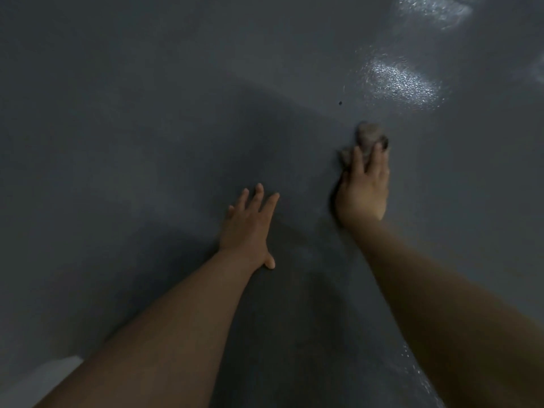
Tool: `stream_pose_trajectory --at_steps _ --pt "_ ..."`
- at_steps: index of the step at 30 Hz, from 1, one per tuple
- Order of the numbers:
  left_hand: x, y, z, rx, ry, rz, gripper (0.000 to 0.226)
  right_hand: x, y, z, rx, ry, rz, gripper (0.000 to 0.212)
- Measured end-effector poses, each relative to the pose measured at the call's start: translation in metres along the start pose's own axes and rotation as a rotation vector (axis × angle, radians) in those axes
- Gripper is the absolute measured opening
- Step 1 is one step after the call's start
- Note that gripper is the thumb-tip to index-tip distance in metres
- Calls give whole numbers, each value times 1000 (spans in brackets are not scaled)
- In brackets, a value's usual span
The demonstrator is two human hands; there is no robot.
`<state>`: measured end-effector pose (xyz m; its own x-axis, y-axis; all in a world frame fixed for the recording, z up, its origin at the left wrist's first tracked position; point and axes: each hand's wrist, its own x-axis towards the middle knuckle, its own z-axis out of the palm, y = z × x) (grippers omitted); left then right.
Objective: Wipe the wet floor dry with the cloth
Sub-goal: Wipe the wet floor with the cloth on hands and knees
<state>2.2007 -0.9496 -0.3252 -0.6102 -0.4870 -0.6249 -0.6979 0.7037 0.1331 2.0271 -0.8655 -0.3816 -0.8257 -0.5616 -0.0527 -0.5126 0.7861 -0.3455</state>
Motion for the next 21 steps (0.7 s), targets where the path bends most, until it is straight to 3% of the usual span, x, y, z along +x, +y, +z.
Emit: stream_pose_trajectory --at_steps 2,5,8,12,15,21 --pt "-1 -4 1 -30 5 10 133 -35 -19 1 5 -28 -105 48" --pt "-3 -15 4 -73 8 61 129 -95 -41 4 -43 -282 -232 55" --pt "-6 -21 12 -77 44 85 113 -150 -40 3 -138 -319 -458 53" --pt "-19 -12 19 -15 114 115 89 -166 -3 -1 -215 -340 -555 54" --pt "-35 -2 24 -7 116 135 87 -171 38 -13 -129 -272 -337 72" --pt "-64 17 42 25 19 166 89 -201 120 -58 2 -37 469 52"
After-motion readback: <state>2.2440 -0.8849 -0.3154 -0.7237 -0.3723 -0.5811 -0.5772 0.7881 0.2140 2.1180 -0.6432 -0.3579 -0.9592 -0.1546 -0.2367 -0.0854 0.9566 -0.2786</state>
